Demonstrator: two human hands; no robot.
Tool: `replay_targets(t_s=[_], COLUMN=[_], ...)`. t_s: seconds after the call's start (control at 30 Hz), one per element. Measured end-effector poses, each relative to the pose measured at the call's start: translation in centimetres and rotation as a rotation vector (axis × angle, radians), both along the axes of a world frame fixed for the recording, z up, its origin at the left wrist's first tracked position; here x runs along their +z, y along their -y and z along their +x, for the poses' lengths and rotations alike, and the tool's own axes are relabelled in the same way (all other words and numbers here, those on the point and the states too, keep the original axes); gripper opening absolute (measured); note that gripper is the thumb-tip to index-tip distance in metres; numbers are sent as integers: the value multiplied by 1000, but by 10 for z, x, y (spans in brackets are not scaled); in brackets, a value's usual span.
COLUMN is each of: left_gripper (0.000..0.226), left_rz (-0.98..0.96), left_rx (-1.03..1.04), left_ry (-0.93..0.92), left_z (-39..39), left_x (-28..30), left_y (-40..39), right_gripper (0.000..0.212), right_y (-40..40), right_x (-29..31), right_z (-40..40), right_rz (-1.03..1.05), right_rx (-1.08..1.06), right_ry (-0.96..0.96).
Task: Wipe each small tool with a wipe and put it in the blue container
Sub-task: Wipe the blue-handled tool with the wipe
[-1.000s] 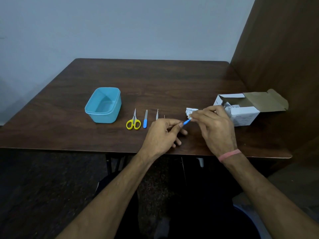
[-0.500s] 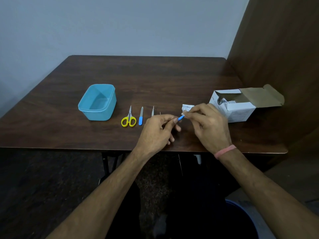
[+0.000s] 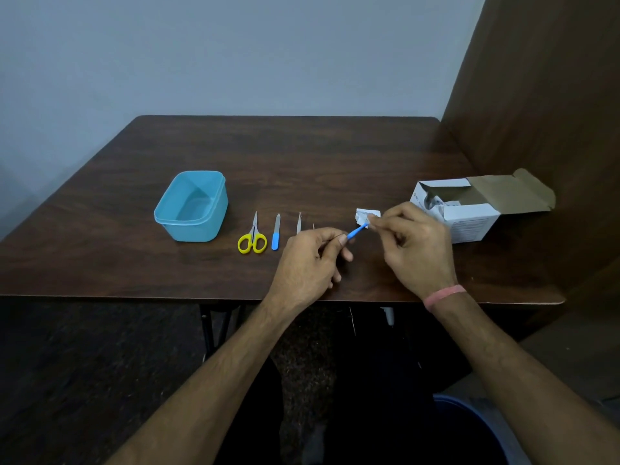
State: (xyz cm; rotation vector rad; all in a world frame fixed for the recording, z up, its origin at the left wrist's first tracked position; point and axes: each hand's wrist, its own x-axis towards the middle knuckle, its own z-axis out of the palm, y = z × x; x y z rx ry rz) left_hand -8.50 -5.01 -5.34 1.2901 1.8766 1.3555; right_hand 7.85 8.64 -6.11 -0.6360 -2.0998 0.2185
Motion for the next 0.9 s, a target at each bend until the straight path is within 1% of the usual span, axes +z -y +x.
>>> replay_targets(t_s=[0.1, 0.13, 0.23, 0.37, 0.47, 0.5, 0.6, 0.73, 0.8, 0.9], left_gripper=[28, 28, 25, 31, 28, 27, 27, 25, 24, 23], left_rz=[-1, -5, -9, -4, -4, -2, 2, -6, -9, -8], left_rx=[-3, -4, 8, 4, 16, 21, 23, 31, 36, 37], left_ry=[-12, -14, -11, -21, -24, -26, -34, -37, -34, -40], left_z=[0, -1, 0, 0, 0, -1, -1, -1, -1, -1], left_x=[0, 0, 0, 0, -1, -1, -3, -3, -2, -2], left_y=[0, 0, 0, 0, 0, 0, 0, -1, -1, -1], right_gripper=[14, 14, 10, 13, 8, 8, 10, 7, 9, 7], right_y=[8, 8, 2, 7, 1, 0, 4, 1, 2, 3], right_x=[-2, -1, 1, -3, -1, -1, -2, -1, -2, 0], right_z=[0, 0, 0, 0, -1, -1, -2, -1, -1, -1], right_rz=[62, 62, 7, 45, -18, -24, 15, -7, -3, -20], right_rx=[77, 76, -6, 44, -24, -31, 43, -21, 7, -18], right_ry=[92, 95, 41, 87, 20, 25, 76, 55, 92, 60])
